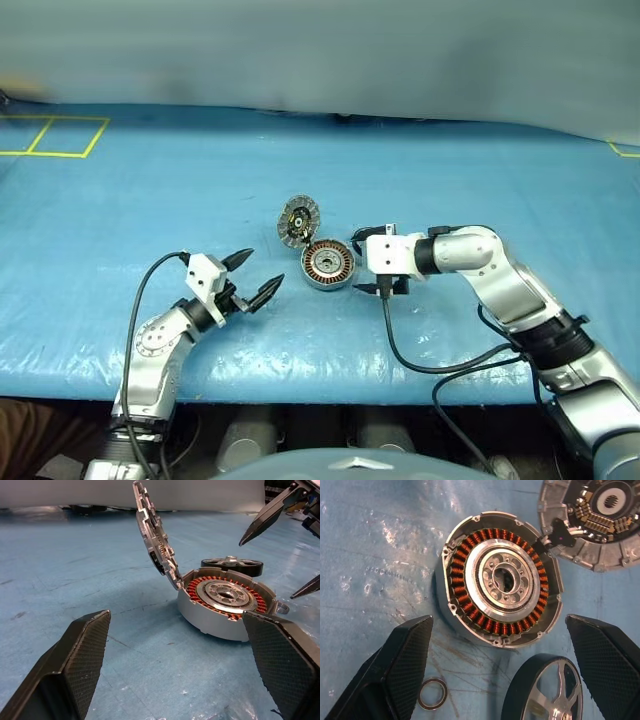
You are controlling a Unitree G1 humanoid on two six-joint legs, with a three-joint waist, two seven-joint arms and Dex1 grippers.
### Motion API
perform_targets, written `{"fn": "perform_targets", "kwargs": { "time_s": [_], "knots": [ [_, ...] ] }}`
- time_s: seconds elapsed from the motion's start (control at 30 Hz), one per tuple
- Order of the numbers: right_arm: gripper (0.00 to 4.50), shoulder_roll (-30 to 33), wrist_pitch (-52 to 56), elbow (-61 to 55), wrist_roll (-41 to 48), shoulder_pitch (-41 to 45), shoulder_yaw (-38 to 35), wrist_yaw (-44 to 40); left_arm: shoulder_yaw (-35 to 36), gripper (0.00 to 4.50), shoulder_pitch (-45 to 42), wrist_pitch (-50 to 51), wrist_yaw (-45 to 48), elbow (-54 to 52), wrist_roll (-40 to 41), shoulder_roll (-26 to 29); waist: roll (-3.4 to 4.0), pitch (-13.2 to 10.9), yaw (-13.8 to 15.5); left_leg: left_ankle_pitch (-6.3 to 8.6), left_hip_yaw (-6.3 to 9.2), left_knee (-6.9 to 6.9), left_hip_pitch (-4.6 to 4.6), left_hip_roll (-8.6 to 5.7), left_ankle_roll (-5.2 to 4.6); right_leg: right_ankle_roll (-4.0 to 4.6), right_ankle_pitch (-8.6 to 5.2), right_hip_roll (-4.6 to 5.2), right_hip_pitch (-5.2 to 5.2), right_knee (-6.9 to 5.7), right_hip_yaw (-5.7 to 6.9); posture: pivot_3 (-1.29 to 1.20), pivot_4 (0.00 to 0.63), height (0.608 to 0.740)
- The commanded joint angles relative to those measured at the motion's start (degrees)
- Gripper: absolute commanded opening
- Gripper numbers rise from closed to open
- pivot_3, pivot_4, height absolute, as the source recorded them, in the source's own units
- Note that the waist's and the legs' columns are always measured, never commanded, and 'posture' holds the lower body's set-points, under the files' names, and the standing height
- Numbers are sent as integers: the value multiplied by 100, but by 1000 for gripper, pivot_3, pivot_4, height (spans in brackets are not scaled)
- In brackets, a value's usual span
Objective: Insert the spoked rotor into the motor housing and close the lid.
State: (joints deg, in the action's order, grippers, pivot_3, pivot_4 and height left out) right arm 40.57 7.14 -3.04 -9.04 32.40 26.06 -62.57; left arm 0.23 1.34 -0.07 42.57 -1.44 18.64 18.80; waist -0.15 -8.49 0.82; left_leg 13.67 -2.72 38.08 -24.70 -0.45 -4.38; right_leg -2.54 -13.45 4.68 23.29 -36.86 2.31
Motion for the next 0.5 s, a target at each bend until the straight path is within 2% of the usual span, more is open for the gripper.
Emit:
{"fn": "perform_targets", "kwargs": {
  "time_s": [0.03, 0.5],
  "knots": [
    [4444, -17, -340, 182, -202, 210, 134, -198, 60, 4500, 20, -29, 12, -139, 43, 56, 0, 0, 6, 0, 0, 1, 0, -1, 0, 0, 0, 1, -1, 0, 0, 0, 150, 740],
    [4444, -551, -810, 610, -550, 547, 531, -570, 26, 4500, 31, -20, -12, -94, 39, 26, 0, 0, -18, -4, 1, 3, 2, -1, 8, -6, 4, 0, -1, -5, -1, 0, 150, 740]
  ]
}}
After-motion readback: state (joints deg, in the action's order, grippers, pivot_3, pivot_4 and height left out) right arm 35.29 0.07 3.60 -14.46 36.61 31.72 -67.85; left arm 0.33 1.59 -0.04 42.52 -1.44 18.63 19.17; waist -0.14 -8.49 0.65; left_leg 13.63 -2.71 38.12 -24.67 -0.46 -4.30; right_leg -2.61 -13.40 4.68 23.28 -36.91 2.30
